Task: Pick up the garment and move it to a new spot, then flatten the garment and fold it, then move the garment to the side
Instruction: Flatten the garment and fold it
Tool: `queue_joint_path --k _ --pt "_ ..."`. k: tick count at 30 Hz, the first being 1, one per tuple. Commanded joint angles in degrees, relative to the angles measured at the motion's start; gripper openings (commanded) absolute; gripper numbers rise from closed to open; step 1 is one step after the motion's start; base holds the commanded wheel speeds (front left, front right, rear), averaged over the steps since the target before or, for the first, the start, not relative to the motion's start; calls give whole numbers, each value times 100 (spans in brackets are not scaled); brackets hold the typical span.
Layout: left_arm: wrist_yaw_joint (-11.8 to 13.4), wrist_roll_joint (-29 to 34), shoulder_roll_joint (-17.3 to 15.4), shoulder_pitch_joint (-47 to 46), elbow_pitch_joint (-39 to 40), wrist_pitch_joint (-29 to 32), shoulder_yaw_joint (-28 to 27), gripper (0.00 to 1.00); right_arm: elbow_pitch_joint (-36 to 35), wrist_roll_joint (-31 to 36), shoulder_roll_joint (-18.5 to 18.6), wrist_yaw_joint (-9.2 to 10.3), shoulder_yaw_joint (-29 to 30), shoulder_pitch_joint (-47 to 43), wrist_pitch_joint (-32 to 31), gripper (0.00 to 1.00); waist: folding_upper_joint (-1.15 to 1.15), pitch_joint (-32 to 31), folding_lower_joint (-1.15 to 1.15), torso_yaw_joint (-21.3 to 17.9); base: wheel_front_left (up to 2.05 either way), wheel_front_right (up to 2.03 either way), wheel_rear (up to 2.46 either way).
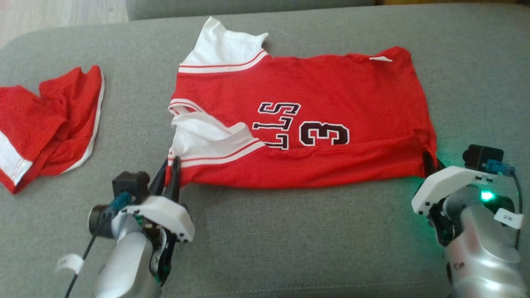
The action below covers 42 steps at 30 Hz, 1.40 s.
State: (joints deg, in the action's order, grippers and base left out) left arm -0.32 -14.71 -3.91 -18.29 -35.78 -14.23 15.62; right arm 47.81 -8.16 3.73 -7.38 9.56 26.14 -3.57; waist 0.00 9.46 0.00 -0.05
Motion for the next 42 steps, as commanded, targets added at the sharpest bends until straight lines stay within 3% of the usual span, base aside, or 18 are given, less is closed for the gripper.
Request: queue_joint_path --k 1,11,20,22,23,24,25,33,42 --pt "51 -23 -181 18 69 -74 -234 0 -150 -29 107 -11 -164 -19 -20 0 0 -140 0 -37 0 0 0" --pt "42 -170 -312 438 -28 4 -268 0 -505 -388 370 -11 -135 -526 -487 0 0 -548 0 -74 0 0 0" --pt "-142 -315 -392 1136 347 437 -93 0 -1337 -726 438 -11 -39 -1398 -1309 0 0 -757 0 -70 0 0 0" --pt "-149 -326 -385 1211 468 483 -54 5 -1629 -745 402 -11 51 -1531 -1298 100 0 -754 0 -60 0 0 0" --pt "-136 -335 -378 1225 531 474 -52 38 -1778 -759 366 -11 75 -1579 -1280 100 0 -750 0 -55 0 0 0" --pt "-107 -342 -368 1225 594 448 -62 80 -1935 -761 333 -11 68 -1622 -1250 100 0 -748 0 -53 0 0 0" --pt "-82 -365 -349 1219 653 415 -82 100 -2101 -762 303 -11 60 -1657 -1185 100 0 -748 0 -52 0 0 0" --pt "88 -503 -210 1084 1167 -18 -369 100 -3323 -1010 128 -11 -488 -1875 -260 100 0 -689 0 -118 0 0 0" --pt "-61 -323 -50 763 1922 -74 -741 100 -3573 -1041 177 -11 -993 -1773 344 100 0 -272 0 -321 0 0 0"
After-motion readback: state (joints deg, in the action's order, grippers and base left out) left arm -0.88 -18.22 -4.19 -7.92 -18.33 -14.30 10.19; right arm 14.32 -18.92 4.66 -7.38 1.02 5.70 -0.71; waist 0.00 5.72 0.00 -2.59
